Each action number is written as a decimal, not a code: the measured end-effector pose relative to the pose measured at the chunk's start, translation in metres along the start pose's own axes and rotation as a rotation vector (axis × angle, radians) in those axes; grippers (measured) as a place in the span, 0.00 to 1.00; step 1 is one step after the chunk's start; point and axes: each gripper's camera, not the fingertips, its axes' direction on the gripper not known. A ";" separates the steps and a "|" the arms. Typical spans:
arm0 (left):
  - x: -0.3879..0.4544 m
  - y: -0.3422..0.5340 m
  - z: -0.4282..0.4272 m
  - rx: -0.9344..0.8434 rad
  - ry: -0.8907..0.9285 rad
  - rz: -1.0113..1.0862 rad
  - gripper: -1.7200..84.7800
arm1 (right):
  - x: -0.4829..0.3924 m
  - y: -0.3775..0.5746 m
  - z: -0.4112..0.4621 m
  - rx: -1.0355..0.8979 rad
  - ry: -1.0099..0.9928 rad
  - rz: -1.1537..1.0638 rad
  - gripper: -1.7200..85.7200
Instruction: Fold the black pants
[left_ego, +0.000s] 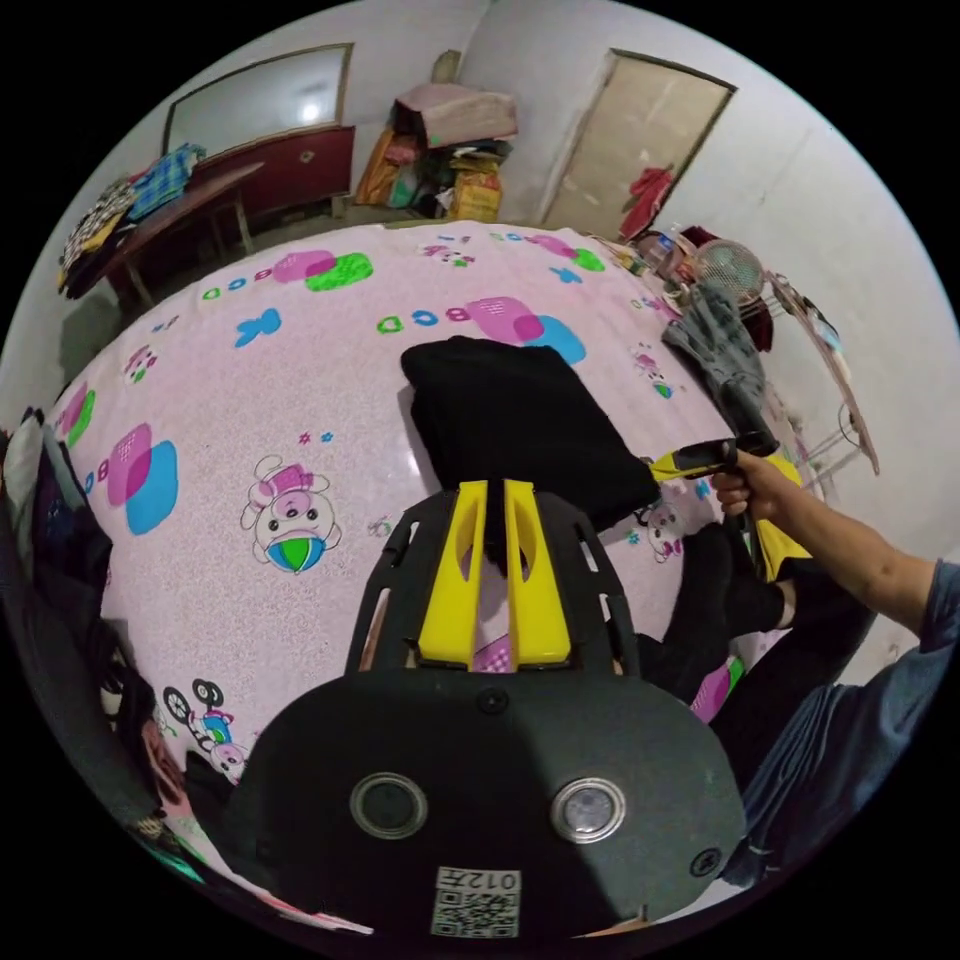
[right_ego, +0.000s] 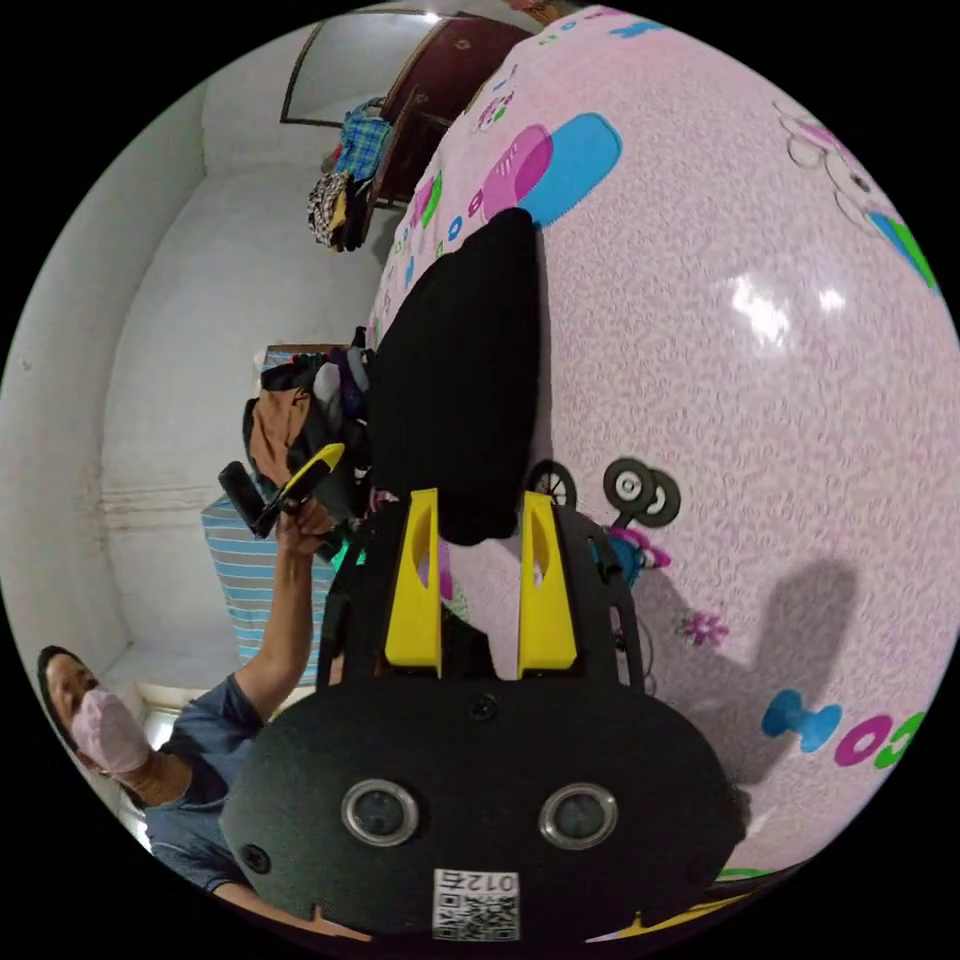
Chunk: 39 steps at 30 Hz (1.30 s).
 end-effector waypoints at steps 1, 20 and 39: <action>0.003 -0.002 0.002 -0.003 -0.004 0.009 0.03 | 0.003 0.006 -0.001 0.003 -0.026 0.010 0.15; -0.002 -0.031 0.073 -0.140 -0.031 -0.022 0.02 | -0.017 0.038 0.018 -0.057 0.332 -0.186 0.08; 0.116 0.078 0.035 -0.118 -0.278 0.443 0.12 | -0.008 0.068 -0.007 0.085 0.243 -0.080 0.10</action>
